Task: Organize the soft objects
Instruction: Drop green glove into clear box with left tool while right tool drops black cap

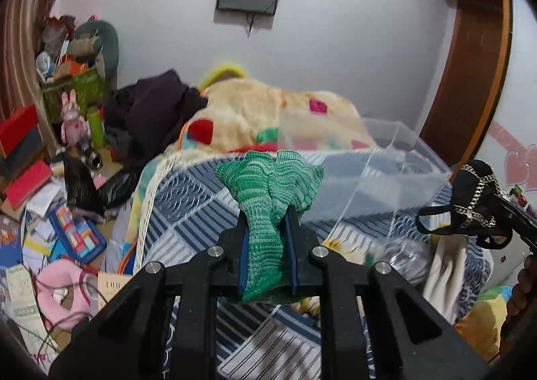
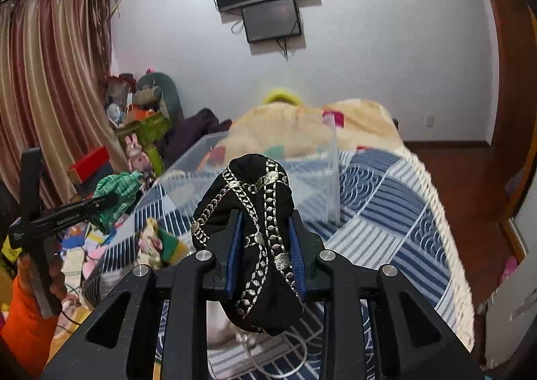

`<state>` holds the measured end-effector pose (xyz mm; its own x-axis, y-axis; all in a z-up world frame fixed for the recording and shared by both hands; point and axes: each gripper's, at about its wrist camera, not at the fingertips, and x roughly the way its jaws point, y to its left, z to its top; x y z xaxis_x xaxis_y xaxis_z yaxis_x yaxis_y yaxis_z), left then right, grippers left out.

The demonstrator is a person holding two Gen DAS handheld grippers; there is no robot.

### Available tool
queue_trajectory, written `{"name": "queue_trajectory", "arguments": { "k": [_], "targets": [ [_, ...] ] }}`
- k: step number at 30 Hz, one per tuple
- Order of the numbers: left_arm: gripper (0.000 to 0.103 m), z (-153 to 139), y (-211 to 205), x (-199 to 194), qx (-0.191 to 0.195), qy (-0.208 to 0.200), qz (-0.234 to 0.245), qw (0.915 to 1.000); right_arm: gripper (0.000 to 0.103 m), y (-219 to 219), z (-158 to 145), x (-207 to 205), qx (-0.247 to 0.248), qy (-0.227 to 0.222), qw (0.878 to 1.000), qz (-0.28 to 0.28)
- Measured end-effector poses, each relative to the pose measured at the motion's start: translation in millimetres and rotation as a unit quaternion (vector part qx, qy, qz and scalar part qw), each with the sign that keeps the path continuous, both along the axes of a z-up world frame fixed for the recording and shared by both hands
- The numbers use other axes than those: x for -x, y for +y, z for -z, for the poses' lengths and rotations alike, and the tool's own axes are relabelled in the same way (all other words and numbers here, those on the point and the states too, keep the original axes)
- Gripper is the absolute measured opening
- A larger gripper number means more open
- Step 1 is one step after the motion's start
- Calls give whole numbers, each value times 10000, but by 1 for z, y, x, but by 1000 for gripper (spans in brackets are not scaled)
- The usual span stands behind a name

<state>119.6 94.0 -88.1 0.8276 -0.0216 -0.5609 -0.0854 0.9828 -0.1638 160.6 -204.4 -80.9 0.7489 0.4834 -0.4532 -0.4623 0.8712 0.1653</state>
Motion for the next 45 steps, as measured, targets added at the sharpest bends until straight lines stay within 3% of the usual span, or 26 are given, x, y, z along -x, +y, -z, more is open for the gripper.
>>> {"name": "queue_trajectory", "arguments": {
  "k": [7, 18, 24, 32, 34, 36, 40, 45],
  "targets": [
    [18, -37, -10, -24, -103, -331, 196, 9992, 24, 6, -23, -21, -93, -256, 9996, 18],
    [18, -43, -36, -72, -237, -247, 577, 9977, 24, 31, -41, -59, -21, -488, 9988, -24],
    [18, -21, -47, -109, -174, 184, 832, 9962, 24, 45, -27, -86, 172, -167, 9996, -177],
    [18, 9, -59, -143, -245, 745, 984, 9920, 25, 59, 13, -127, 651, 727, 9945, -381],
    [19, 10, -60, -144, -285, 762, 975, 9919, 32, 63, 13, -129, 823, 751, 9929, -416],
    [25, 9, -62, -144, -383, 728, 972, 9919, 36, 62, 11, -128, 921, 717, 9922, -443],
    [42, 8, -66, -144, -490, 717, 917, 9920, 61, 58, 6, -118, 1018, 521, 9925, -438],
    [68, -3, -64, -132, -456, 500, 927, 9934, 71, 48, -9, -104, 828, 222, 9958, -327]
  ]
}}
